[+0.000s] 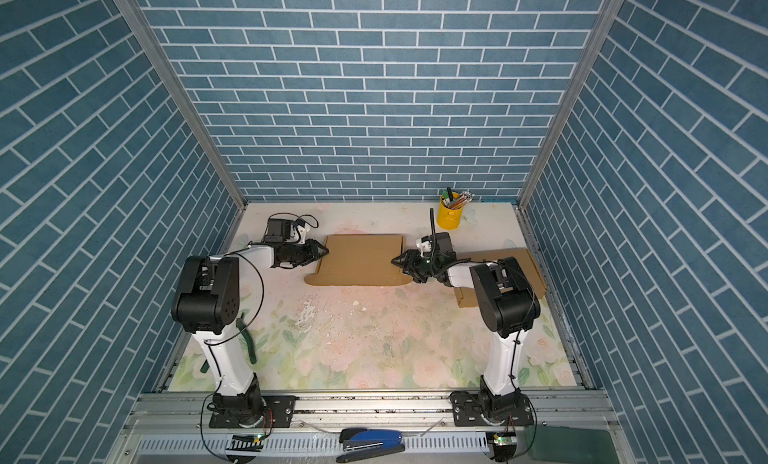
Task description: Fold the paper box
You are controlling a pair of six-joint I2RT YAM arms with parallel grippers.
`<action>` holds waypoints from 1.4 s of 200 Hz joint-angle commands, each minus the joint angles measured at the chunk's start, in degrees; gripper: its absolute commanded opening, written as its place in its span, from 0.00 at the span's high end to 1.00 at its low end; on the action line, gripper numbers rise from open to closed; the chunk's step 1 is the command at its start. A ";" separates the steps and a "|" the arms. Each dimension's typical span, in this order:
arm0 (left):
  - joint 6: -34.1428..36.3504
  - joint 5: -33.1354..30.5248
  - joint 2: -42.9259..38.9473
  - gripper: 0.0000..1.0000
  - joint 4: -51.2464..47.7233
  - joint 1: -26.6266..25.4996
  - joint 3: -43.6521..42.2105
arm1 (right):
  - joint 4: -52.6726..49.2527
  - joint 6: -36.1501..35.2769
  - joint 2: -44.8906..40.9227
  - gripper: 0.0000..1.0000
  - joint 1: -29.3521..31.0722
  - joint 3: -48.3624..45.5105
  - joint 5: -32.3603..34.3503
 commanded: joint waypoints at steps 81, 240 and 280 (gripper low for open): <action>10.82 -8.73 -21.02 0.47 -8.70 -1.25 -2.67 | 4.10 12.13 -2.73 0.53 -1.36 -2.20 -4.50; 72.56 -33.39 -40.36 0.22 -10.72 -39.13 -17.27 | -19.17 13.71 -18.00 0.60 -4.63 -0.92 -14.69; 78.28 -41.52 -40.99 0.21 -2.20 -41.55 -22.19 | -23.80 13.73 -22.17 0.60 -4.70 -1.58 -16.47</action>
